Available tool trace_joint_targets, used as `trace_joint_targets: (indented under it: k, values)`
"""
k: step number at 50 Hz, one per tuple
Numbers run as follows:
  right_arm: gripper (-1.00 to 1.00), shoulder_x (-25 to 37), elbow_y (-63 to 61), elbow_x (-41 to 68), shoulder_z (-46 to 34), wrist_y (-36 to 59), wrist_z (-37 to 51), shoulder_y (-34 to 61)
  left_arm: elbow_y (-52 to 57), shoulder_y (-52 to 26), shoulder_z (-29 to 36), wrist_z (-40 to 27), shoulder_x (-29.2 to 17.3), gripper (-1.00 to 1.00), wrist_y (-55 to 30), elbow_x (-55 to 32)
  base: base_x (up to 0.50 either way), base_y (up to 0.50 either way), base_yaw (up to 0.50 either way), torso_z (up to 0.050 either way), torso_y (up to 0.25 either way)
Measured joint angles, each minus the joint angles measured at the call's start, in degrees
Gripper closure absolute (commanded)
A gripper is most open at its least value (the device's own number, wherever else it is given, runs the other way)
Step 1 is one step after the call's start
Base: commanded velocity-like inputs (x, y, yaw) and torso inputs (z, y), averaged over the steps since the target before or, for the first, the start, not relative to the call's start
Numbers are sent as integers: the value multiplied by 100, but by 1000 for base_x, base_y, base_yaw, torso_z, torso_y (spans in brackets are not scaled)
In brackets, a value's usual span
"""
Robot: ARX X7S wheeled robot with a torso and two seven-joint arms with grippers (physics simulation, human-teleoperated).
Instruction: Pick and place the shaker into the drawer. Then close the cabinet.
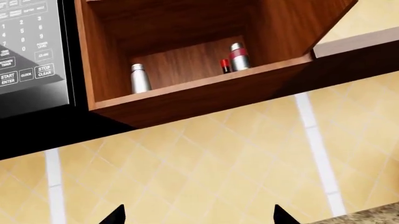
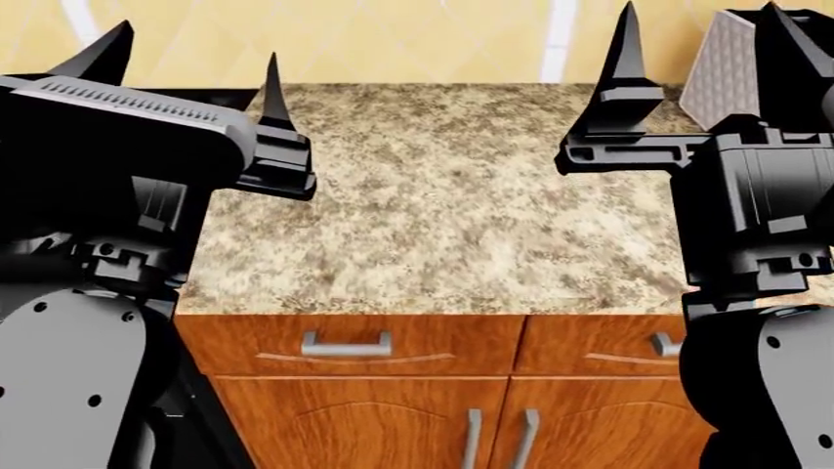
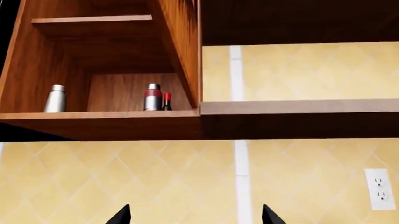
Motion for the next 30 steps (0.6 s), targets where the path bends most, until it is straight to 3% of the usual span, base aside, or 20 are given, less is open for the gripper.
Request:
trace_joint_targets:
  k: [4, 30]
  values:
    - [-100, 9, 4, 22, -2, -15, 14, -12, 4, 2, -8, -12, -7, -100, 2, -15, 128, 31, 0, 50, 0]
    - [-100, 79, 12, 141, -24, -61, 131, -38, -8, -19, -42, -99, 9, -100, 28, -130, 117, 130, 0, 0, 0]
